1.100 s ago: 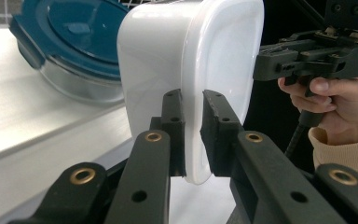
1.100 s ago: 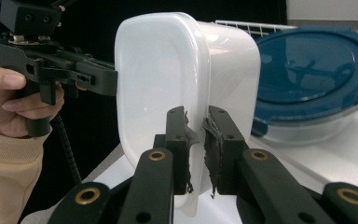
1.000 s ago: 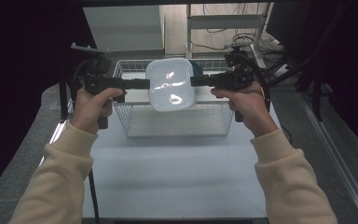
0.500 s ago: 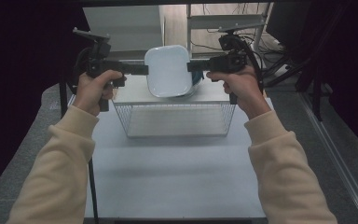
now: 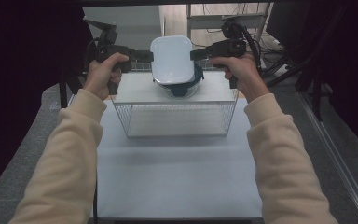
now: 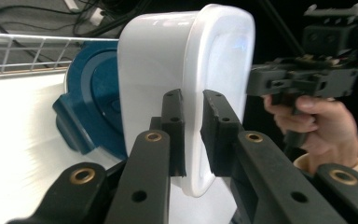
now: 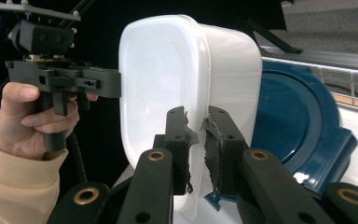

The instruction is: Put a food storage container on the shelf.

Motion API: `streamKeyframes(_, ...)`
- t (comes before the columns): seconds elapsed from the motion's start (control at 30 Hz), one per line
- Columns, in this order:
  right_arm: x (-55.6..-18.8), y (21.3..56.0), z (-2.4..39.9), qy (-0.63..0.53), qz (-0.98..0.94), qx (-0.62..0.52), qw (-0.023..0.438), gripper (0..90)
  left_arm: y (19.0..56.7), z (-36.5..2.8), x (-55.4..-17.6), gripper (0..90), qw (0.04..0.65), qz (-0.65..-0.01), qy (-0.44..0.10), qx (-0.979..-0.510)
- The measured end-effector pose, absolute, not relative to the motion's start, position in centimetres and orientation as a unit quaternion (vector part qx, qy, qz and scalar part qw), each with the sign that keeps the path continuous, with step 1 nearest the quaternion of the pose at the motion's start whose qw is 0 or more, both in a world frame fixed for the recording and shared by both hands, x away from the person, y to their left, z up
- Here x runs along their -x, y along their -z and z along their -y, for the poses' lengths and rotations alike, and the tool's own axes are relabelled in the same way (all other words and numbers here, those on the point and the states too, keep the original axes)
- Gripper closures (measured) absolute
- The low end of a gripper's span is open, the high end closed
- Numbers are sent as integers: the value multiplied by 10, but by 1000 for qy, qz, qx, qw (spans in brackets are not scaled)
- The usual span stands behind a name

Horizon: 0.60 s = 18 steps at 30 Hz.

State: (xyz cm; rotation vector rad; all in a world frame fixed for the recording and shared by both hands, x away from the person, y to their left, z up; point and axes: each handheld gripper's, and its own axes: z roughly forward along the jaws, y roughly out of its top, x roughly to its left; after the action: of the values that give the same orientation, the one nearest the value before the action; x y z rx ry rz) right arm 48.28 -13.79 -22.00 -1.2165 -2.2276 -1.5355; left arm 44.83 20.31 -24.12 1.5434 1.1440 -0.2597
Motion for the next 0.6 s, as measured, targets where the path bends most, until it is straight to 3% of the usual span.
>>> streamKeyframes(0.4,-515,239,146,519,693,476,153,708,261,-200,-484,769,572,-521,153,-614)
streamKeyframes(0.6,-521,247,144,510,686,496,152,636,271,-199,-489,730,578,-519,167,-607)
